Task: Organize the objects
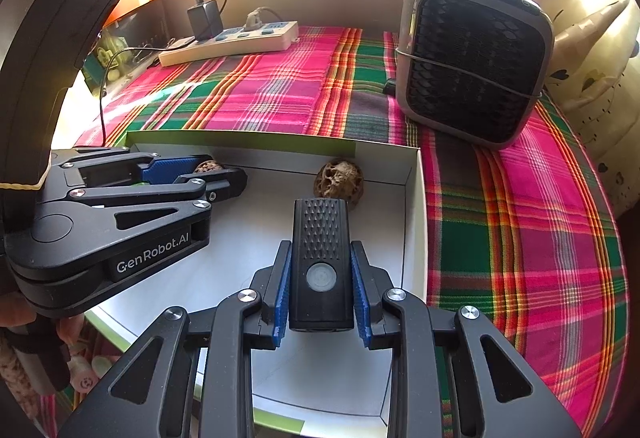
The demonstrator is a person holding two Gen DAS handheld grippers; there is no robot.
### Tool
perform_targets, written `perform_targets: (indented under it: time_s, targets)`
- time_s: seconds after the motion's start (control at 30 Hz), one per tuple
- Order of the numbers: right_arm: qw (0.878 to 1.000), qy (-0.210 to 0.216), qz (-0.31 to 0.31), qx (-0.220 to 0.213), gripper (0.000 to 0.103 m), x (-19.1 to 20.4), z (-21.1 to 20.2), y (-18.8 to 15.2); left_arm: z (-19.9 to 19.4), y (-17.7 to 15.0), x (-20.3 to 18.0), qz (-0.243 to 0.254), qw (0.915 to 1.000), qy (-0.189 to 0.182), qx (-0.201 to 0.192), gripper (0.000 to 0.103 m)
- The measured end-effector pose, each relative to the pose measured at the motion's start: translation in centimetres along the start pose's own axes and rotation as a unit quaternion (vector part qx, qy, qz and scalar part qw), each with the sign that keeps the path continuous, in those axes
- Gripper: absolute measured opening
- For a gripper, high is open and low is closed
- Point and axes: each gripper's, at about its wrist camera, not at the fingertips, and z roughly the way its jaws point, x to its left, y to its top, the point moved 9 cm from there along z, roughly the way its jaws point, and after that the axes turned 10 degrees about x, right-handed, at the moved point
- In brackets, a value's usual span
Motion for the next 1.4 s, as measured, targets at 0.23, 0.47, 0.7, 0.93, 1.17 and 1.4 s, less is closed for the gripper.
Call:
perform_targets:
  time_s: [0.23, 0.47, 0.7, 0.93, 1.17, 1.4]
  targets:
    - [1.0, -0.001, 0.002, -0.001, 0.028, -0.1, 0.0, 0.0, 0.0, 0.0, -0.1, 0.0, 1.0, 0.0, 0.0, 0.027]
    - [1.0, -0.002, 0.003, -0.002, 0.028, -0.4, 0.0, 0.0, 0.1, -0.1, 0.1, -0.004, 1.0, -0.003, -0.001, 0.029]
    - [1.0, 0.001, 0.006, -0.004, 0.029, -0.5, 0.0, -0.1, 0.1, -0.1, 0.2, -0.008, 1.0, -0.005, 0.0, 0.033]
    - [1.0, 0.009, 0.009, -0.009, 0.035, -0.4, -0.4, -0.3, -0.2, -0.5, 0.4, -0.012, 0.9999, -0.008, 0.0, 0.038]
    - [1.0, 0.014, 0.017, -0.02, 0.039, -0.6, -1.3, -0.6, -1.6, -0.8, 0.3, -0.012, 0.9997, -0.013, -0.014, 0.038]
    - [0.999, 0.013, 0.023, -0.035, 0.039, -0.9, -3.0, -1.0, -3.9, -1.4, 0.6, -0.016, 0.9993, -0.013, -0.032, 0.038]
